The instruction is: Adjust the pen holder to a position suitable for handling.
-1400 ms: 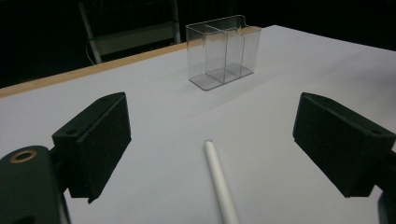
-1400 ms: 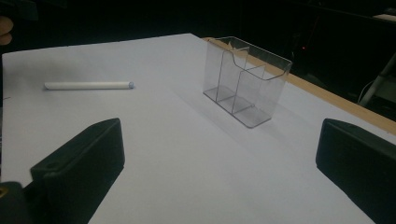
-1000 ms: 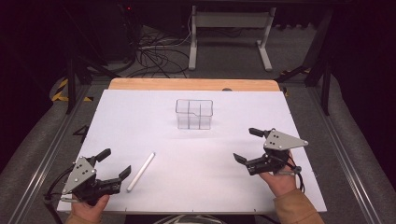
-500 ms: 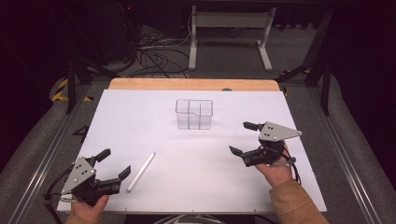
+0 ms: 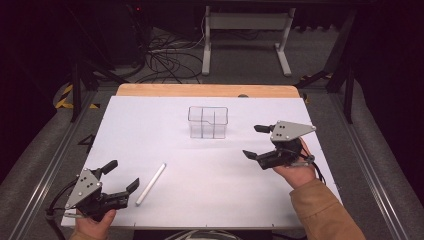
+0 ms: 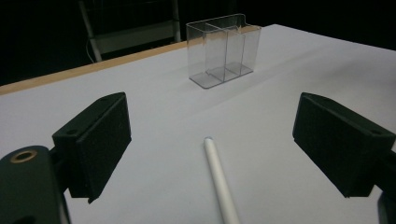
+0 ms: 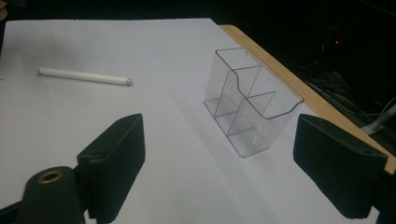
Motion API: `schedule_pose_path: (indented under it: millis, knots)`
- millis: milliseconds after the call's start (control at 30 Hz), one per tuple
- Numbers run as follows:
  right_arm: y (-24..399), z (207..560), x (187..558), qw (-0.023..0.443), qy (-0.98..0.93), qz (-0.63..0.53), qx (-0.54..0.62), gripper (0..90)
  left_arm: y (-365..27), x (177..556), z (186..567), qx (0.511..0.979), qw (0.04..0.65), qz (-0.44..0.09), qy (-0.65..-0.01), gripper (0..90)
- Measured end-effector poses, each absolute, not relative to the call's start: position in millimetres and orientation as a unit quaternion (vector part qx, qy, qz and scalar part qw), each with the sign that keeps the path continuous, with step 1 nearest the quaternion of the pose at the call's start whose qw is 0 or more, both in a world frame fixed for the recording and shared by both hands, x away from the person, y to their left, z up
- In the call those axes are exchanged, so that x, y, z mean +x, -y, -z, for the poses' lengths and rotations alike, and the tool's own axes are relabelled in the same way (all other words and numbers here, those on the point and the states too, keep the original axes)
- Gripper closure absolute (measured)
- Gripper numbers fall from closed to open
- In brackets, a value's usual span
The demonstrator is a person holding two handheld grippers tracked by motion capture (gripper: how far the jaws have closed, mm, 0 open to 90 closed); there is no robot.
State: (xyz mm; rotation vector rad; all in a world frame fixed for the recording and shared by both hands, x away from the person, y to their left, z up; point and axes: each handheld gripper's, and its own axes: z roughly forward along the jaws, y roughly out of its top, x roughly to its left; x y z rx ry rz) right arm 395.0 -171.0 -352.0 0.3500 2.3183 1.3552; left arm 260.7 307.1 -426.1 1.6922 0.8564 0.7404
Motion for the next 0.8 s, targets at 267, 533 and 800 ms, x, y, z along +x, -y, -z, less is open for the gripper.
schedule_pose_path:
  millis: [267, 533, 800]
  knots:
    - [159, 346, 415, 0.205, -0.847, -0.473, 0.130, 20.4, -308, 260, 426, 0.707, 0.525, -0.309, -0.360, 12.3]
    - [149, 344, 436, 0.179, -0.856, -0.464, 0.138, 20.8, -307, 261, 426, 0.708, 0.523, -0.310, -0.359, 12.4]
    - [138, 343, 455, 0.172, -0.866, -0.453, 0.126, 21.4, -308, 261, 426, 0.706, 0.524, -0.312, -0.359, 12.5]
